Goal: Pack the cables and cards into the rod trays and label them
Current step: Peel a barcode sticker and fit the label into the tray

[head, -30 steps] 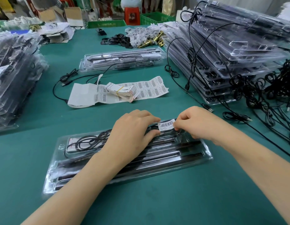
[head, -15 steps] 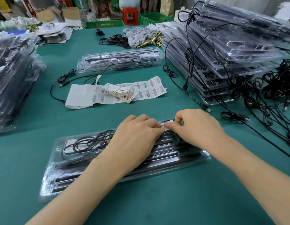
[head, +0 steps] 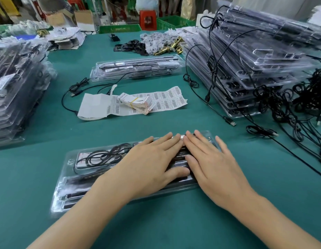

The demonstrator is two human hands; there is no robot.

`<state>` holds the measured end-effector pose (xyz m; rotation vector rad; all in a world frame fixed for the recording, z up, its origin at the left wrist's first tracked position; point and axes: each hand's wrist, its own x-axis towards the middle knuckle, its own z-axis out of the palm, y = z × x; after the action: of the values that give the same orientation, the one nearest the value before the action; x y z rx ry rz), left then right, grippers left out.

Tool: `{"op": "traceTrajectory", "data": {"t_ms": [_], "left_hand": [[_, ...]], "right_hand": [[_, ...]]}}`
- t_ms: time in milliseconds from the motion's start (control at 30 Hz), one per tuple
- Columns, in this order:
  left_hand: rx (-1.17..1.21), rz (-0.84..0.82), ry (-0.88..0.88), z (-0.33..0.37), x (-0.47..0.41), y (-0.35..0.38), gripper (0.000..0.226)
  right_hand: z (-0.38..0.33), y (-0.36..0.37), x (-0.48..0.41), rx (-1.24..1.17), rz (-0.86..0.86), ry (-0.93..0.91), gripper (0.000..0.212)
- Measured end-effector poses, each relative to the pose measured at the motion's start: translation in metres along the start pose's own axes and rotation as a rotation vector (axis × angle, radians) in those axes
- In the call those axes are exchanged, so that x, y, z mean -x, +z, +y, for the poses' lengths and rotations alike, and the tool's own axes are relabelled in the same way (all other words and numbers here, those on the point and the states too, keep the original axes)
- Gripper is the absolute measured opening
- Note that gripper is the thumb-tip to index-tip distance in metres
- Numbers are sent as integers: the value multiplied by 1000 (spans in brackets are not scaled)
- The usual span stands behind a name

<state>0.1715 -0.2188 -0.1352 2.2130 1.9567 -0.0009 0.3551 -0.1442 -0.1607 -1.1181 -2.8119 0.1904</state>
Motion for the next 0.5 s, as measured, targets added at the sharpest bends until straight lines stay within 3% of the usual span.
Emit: {"op": "traceTrajectory", "data": {"t_ms": [333, 500], "left_hand": [[108, 74, -76, -45, 43, 15, 65], [249, 131, -244, -80, 74, 1, 80]], "right_hand": [[14, -4, 6, 8, 0, 64, 66], [13, -7, 3, -78, 85, 52, 55]]}}
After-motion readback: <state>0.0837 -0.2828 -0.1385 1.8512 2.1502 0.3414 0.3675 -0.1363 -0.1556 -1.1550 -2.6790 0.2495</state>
